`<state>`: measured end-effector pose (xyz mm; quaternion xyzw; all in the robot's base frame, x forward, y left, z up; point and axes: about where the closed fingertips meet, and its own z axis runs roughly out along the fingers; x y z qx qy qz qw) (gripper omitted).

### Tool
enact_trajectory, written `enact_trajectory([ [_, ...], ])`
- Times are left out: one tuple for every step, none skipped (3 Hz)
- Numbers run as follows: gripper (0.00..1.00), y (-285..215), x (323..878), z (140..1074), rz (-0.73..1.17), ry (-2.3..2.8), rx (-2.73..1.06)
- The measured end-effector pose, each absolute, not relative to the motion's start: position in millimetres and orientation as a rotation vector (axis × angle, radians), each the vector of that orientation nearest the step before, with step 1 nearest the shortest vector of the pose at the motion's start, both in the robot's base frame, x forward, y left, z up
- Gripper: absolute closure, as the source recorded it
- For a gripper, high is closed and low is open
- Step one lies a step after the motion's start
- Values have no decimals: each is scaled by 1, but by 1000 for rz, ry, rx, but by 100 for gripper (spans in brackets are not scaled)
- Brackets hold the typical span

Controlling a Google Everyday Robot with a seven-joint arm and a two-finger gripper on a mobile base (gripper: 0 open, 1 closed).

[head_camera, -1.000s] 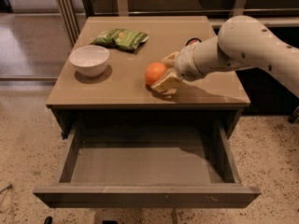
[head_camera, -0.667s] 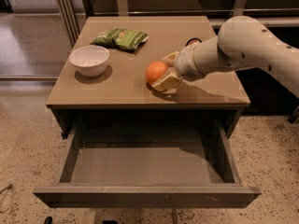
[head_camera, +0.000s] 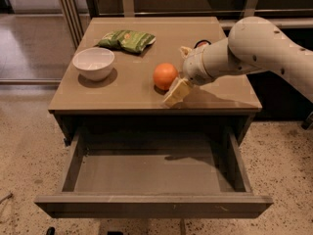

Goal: Pick orange from top drawer and place on counter

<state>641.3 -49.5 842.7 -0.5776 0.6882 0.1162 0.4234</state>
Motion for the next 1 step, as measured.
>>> enact_trajectory([
  [0,-49,641,843,291,1722,-1446],
])
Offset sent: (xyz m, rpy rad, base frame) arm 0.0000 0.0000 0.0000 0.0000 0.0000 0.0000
